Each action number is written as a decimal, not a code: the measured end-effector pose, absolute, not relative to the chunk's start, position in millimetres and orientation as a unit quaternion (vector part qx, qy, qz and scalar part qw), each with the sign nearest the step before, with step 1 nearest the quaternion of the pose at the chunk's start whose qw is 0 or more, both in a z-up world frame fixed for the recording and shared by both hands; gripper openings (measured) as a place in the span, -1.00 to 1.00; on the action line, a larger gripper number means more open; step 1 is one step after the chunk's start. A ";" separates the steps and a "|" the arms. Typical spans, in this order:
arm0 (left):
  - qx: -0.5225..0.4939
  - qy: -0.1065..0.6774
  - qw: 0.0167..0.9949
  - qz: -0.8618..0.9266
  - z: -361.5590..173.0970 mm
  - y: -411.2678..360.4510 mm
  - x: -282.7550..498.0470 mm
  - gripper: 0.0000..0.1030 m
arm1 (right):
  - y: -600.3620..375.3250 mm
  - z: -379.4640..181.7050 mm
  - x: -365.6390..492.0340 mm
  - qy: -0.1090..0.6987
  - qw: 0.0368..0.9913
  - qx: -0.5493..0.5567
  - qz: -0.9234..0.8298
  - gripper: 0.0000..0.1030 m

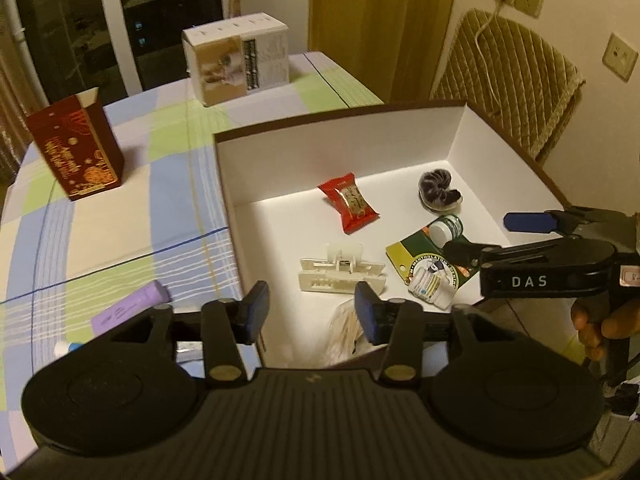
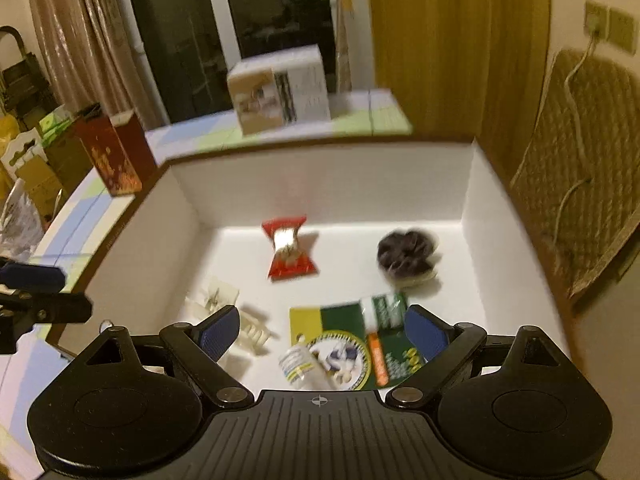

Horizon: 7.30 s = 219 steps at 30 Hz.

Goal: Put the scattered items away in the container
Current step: 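Withdraw both grippers from the box back toward the remaining items, then grasp the clear plastic floss-pick box with the left gripper, then lift the floss-pick box with the left gripper while the right grasps the green lip gel tube, then carry the floss-pick box and green lip gel tube over the box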

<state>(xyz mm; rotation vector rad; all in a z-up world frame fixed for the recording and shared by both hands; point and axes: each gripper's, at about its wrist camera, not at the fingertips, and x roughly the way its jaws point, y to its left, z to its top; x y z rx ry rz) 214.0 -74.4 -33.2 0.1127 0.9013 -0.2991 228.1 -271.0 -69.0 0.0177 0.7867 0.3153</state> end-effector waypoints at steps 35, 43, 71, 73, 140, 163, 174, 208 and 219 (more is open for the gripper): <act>0.010 0.449 0.892 -0.054 -23.7 -13.3 78.3 0.83 | -219.5 -41.2 96.6 0.434 0.885 -0.026 0.170 1.00; 0.007 0.461 0.886 -0.043 -31.4 -1.8 74.8 0.84 | -207.4 -50.2 94.0 0.446 0.876 -0.040 0.177 1.00; 0.153 0.448 0.869 -0.146 -107.3 38.4 126.3 0.55 | -208.8 -106.7 129.2 0.496 0.854 -0.030 0.156 1.00; 0.202 0.433 0.857 -0.191 -111.0 41.4 140.9 0.55 | -211.9 -111.0 131.6 0.500 0.853 -0.026 0.148 1.00; 0.213 0.435 0.847 -0.221 -86.3 187.6 150.9 0.10 | 10.2 -136.1 179.0 0.430 0.871 -0.028 0.236 -0.25; 0.186 0.440 0.857 -0.196 -88.9 186.0 167.1 0.10 | 5.7 -143.6 172.8 0.415 0.863 -0.051 0.285 -0.62; 0.196 0.415 0.861 -0.218 -61.2 146.8 170.8 0.10 | -43.3 -81.7 170.4 0.371 0.876 0.013 0.308 -0.61; 0.152 0.318 0.873 -0.339 3.0 -85.4 267.8 0.10 | -284.4 -30.7 227.0 0.301 0.935 0.149 0.117 -0.61; 0.159 0.358 0.863 -0.320 -26.4 -111.9 301.5 0.10 | -325.4 -65.8 266.7 0.385 0.920 0.062 0.039 -0.61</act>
